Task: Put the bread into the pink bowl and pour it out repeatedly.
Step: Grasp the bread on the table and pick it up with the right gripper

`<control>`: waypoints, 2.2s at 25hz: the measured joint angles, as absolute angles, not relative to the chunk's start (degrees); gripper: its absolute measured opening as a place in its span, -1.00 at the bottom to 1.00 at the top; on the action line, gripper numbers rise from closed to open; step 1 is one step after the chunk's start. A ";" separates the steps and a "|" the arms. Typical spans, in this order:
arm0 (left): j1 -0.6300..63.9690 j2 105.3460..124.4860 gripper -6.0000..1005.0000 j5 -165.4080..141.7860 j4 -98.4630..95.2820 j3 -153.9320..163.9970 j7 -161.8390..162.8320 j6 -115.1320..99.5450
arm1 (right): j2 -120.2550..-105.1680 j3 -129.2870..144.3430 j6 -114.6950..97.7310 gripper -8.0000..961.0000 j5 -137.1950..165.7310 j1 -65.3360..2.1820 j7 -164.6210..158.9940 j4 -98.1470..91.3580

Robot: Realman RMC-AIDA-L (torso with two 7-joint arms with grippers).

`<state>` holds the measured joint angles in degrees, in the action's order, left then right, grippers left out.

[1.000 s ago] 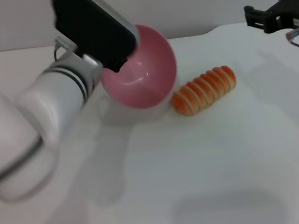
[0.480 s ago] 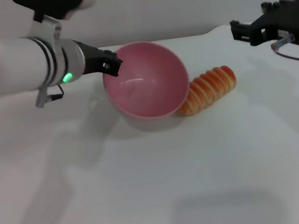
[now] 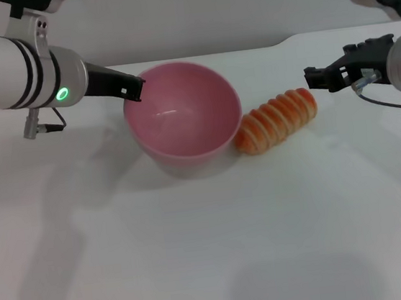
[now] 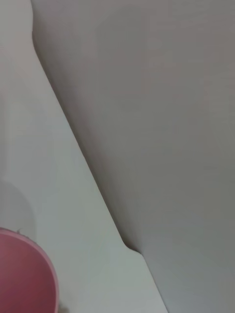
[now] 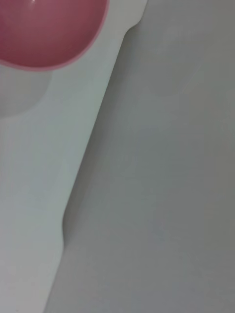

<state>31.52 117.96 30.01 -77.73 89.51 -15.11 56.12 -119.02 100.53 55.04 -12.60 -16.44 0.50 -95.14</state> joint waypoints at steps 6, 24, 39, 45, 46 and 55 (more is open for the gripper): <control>31.74 117.95 -0.92 29.97 -77.15 89.47 -15.19 56.15 | -118.70 97.54 58.41 0.50 -18.52 -18.04 2.40 -93.40; 33.34 117.78 -0.92 29.59 -72.16 85.85 -15.93 57.38 | -118.59 90.28 59.65 0.50 -25.57 -28.60 8.31 -75.17; 33.66 117.77 -0.92 28.82 -71.12 85.01 -16.00 57.19 | -118.93 90.62 55.90 0.50 -25.75 -36.21 11.37 -65.48; 33.71 117.78 -0.92 28.81 -71.05 85.10 -16.00 57.14 | -118.94 90.70 52.48 0.50 -25.93 -37.65 11.62 -60.76; 33.79 117.80 -0.92 28.82 -71.12 85.30 -16.00 57.15 | -118.94 90.70 52.48 0.50 -25.93 -37.65 11.62 -60.76; 33.92 117.85 -0.92 28.83 -71.45 85.52 -16.00 57.37 | -118.99 90.60 49.69 0.50 -26.05 -38.45 11.72 -56.95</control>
<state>33.92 117.85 28.83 -71.45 85.52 -16.00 57.37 -118.99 90.60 49.69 -26.05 -38.45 11.72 -56.95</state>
